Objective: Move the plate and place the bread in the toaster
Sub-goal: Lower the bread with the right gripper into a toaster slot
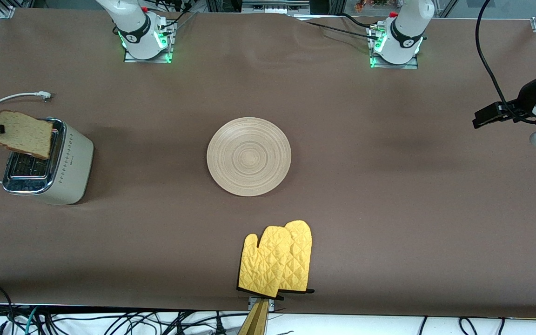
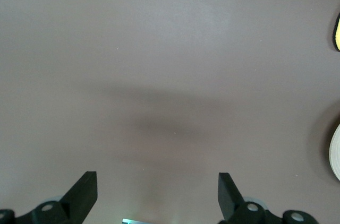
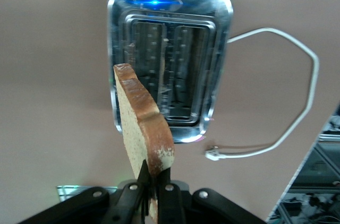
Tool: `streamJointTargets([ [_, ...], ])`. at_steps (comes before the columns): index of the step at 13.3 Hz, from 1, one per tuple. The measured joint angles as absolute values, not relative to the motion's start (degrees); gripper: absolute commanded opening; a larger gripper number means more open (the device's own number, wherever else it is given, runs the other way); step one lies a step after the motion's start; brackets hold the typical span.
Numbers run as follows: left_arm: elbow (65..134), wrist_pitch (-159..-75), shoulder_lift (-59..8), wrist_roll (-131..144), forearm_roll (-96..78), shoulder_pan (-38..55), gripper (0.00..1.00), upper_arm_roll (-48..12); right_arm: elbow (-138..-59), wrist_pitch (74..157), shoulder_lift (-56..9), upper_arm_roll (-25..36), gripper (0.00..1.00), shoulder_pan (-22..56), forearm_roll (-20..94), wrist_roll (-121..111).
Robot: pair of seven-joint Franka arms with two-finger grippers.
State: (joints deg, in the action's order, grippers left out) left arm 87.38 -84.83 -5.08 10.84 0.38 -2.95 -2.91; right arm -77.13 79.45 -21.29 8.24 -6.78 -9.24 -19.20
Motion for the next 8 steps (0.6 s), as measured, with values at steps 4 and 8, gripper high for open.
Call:
streamJointTargets([
  [4,87.38,-84.84,-5.29,10.84,0.38,-2.95,1.0,-2.91,-77.11,83.05,-22.33,8.26,0.0,-6.72,-10.61,-19.12],
  [8,87.38,-84.89,-5.52,10.84,0.38,-2.95,1.0,-2.91,-77.11,85.96,-24.4,8.27,0.0,-6.72,-10.79,-18.71],
])
